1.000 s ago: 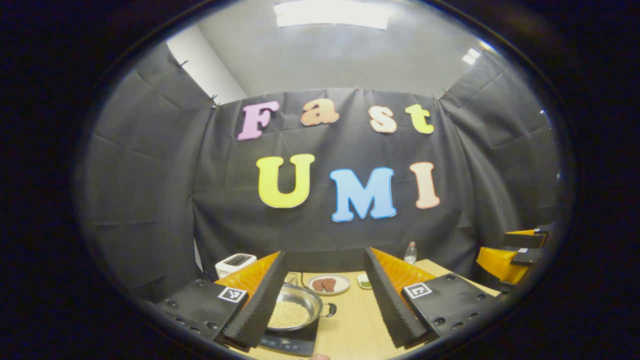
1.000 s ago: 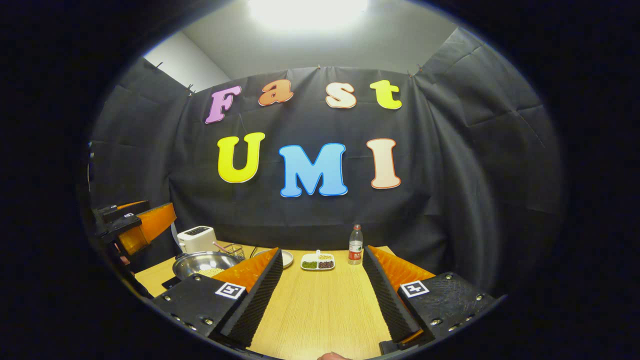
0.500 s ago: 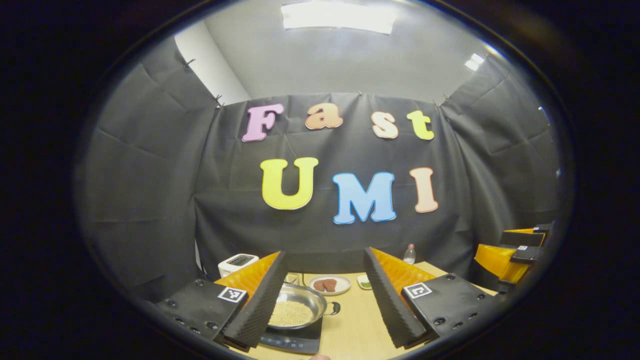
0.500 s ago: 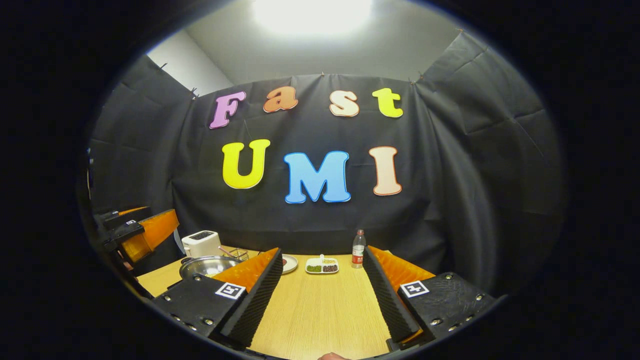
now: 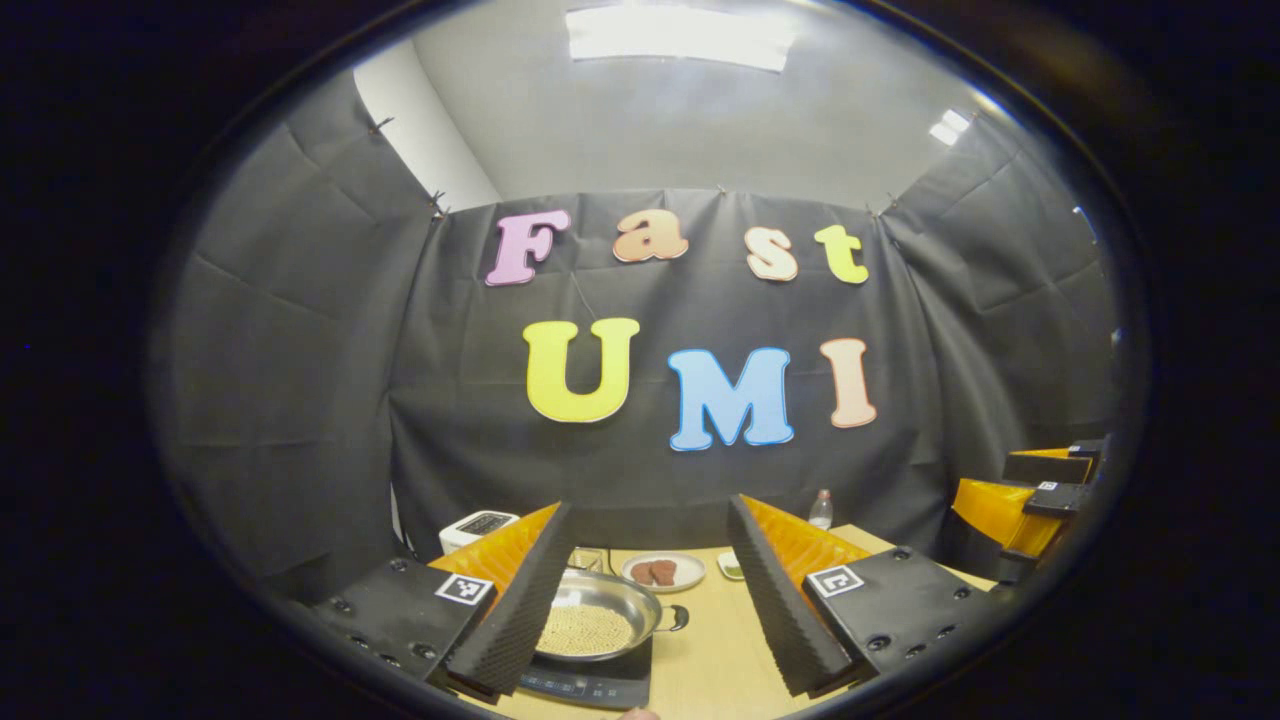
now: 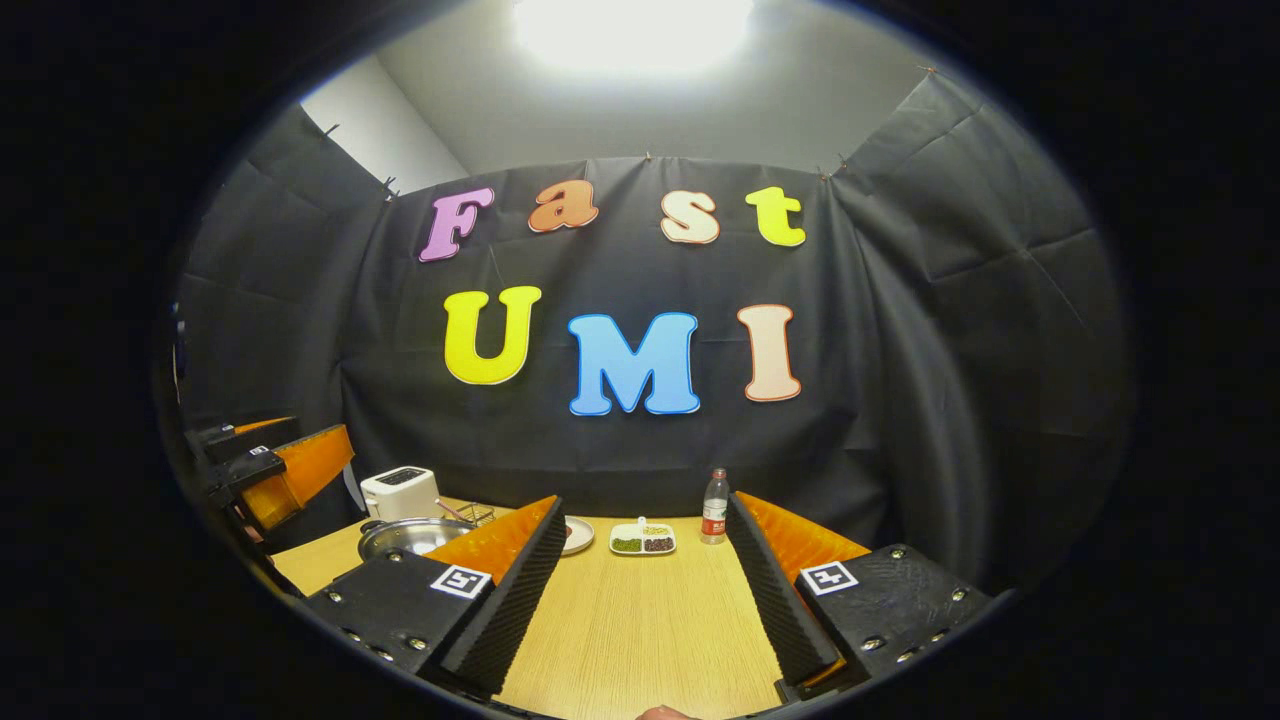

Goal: First push the handle of the pot to place it horizontally, then grasp the pot with both hands and set it on the induction cooktop.

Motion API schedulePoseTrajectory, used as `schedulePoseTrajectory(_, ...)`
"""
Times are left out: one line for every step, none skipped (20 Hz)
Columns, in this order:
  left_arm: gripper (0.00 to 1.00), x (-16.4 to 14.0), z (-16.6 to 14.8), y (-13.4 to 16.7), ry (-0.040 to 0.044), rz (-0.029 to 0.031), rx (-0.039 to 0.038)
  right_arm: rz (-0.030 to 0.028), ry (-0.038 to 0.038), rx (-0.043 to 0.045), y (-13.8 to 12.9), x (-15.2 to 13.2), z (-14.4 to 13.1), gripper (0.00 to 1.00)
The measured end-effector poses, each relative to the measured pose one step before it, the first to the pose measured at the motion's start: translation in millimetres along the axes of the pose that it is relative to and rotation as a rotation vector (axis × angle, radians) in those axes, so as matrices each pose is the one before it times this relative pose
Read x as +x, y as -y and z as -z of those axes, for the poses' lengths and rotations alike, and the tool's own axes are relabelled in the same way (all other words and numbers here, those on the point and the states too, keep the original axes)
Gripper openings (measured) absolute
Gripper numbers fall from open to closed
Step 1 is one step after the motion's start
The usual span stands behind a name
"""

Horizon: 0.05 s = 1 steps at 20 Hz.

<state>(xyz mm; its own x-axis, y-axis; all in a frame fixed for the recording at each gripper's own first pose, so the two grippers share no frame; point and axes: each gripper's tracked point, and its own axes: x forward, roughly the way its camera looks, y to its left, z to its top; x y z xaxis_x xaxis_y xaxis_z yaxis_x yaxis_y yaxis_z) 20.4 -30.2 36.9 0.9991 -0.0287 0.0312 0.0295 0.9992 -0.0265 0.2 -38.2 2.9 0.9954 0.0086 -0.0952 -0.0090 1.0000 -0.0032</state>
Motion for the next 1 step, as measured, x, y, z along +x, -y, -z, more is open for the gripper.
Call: schedulePoseTrajectory(0.92,0.65,-0.11,-0.04,0.0007,0.00207,0.00217,0.00244,0.00178,0.00176,0.18,0.74,-0.77,0.97)
